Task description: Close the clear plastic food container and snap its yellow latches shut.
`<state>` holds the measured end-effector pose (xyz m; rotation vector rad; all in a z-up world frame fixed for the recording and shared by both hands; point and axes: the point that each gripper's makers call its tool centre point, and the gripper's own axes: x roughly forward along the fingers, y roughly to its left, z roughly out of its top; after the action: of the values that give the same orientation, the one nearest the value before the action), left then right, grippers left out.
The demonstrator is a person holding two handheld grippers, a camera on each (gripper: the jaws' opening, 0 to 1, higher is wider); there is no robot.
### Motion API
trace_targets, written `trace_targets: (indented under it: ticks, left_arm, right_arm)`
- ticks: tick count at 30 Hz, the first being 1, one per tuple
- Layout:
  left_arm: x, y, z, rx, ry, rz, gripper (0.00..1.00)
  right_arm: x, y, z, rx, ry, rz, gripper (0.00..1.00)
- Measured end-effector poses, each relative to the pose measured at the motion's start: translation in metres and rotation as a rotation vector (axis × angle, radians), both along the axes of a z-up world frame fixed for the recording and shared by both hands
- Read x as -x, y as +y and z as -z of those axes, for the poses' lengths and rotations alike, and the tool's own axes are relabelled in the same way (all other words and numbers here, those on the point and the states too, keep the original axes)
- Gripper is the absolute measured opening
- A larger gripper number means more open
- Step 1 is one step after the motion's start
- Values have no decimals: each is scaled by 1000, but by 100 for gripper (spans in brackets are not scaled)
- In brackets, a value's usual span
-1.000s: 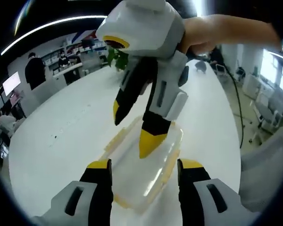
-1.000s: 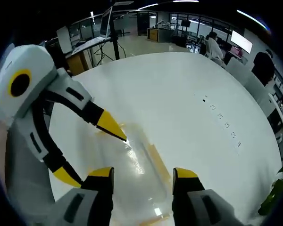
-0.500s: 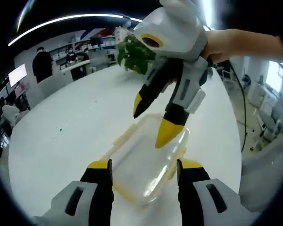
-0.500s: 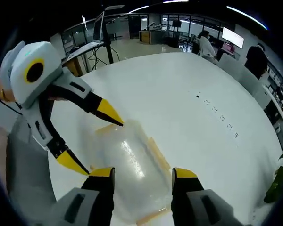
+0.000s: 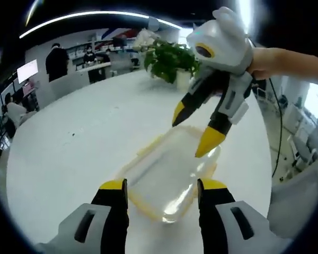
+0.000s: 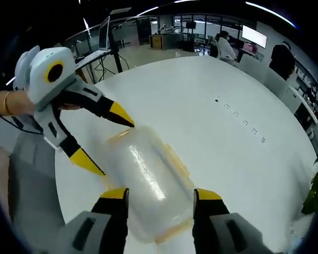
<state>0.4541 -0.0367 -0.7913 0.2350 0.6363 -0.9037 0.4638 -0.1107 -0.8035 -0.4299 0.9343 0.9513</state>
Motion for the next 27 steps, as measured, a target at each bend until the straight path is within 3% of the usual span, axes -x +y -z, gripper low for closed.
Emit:
trace_targets:
  ticks: [27]
  left_arm:
    - [-5,17,13,84,114,-135,48]
  right_arm:
    - [8,-36,6,-31,23,141,46]
